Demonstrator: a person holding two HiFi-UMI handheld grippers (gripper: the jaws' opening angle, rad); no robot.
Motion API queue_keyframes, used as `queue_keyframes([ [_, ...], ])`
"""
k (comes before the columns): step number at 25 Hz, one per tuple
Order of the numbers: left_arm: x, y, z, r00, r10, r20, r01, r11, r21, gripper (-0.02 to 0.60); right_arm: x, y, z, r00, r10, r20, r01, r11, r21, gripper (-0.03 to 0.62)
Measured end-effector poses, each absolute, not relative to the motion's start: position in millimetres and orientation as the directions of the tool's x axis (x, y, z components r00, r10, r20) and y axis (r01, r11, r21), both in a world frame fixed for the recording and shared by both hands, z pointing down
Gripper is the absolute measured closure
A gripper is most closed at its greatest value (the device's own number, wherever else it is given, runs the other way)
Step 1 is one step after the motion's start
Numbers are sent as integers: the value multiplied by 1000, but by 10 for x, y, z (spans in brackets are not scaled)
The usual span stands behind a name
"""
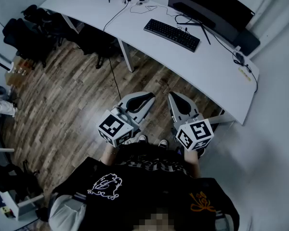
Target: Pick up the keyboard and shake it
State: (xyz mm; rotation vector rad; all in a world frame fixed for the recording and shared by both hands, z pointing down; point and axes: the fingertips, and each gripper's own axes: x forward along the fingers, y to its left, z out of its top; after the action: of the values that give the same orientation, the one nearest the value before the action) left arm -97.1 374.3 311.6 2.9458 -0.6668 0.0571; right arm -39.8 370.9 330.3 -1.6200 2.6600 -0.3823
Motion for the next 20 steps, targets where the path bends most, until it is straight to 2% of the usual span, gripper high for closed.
queue_keyframes([
  [20, -1374, 3504, 3193, 904, -423, 57, -427, -896, 123, 541, -763, 3489, 3434, -466, -872, 147, -873, 427, -236, 583],
])
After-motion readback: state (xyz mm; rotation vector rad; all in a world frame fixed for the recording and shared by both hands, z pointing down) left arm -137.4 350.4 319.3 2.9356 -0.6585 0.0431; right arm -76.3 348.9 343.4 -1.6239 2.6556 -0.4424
